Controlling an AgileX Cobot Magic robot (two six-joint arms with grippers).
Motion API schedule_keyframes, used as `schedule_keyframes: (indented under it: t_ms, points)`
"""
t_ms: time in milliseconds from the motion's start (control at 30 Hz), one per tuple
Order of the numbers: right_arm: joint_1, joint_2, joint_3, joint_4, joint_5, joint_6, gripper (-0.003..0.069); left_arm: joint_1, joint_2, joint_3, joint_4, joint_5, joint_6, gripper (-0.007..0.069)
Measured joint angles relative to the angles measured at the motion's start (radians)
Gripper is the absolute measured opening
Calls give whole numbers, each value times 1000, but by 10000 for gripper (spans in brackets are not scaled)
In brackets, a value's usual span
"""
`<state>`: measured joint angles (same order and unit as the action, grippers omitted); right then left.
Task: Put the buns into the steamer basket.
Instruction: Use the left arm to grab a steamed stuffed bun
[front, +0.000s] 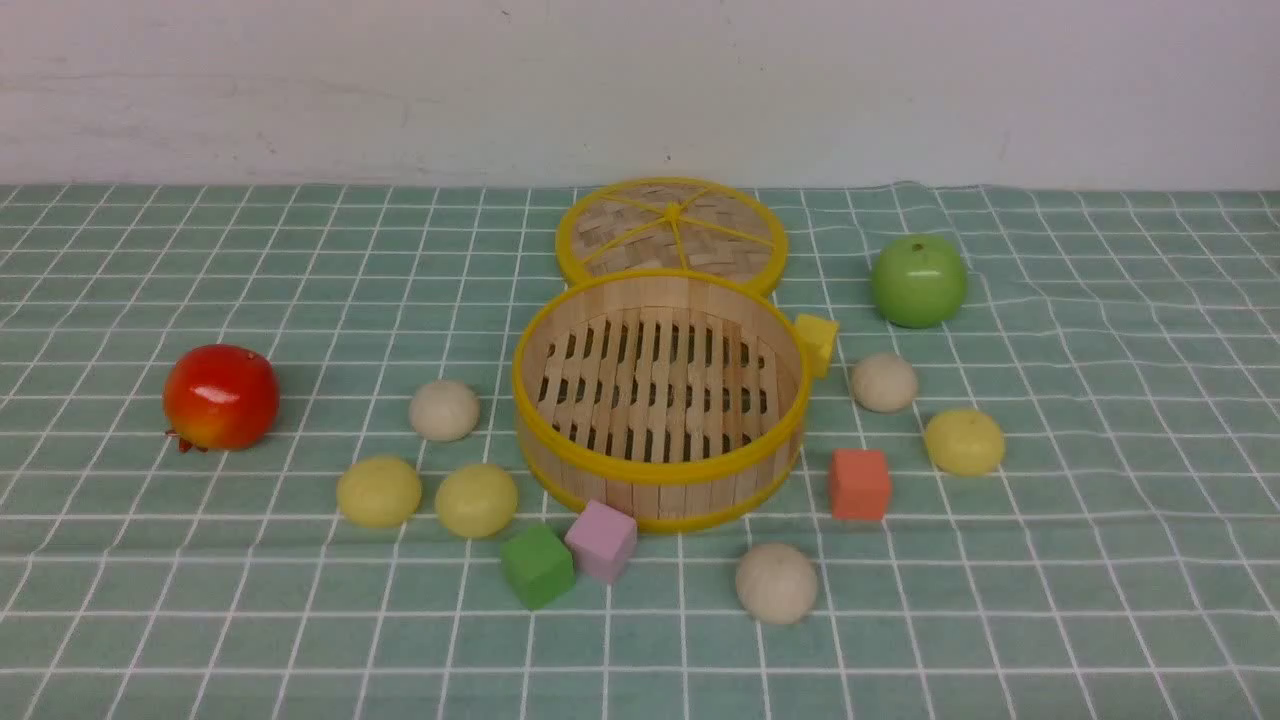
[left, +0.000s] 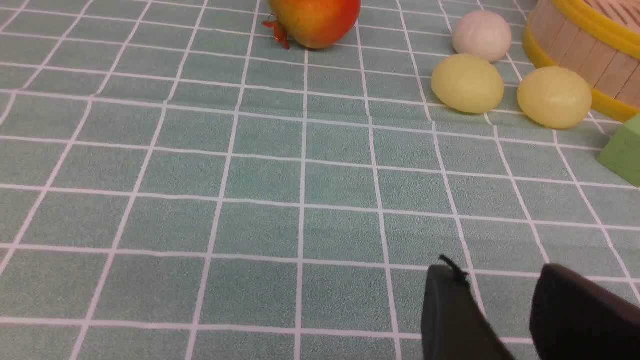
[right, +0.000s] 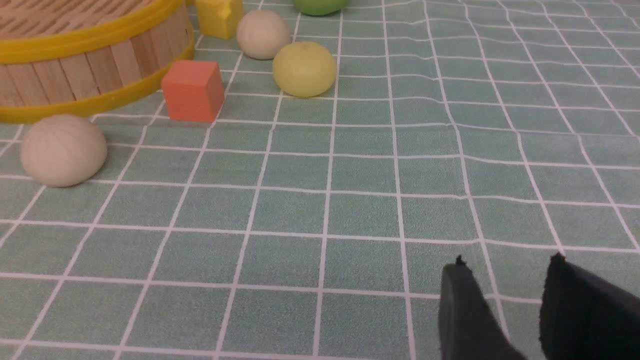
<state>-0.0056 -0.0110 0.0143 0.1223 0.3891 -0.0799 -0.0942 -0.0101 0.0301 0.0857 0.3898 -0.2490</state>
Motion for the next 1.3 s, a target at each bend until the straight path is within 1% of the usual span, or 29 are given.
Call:
schedule_keyframes:
  t_ms: [900, 1300]
  points:
    - [0, 0, 0, 0, 0, 0, 238, 0, 0, 0, 12, -6, 0, 238]
    - [0, 0, 0, 0, 0, 0, 238, 0, 0, 0, 3, -147, 0, 238]
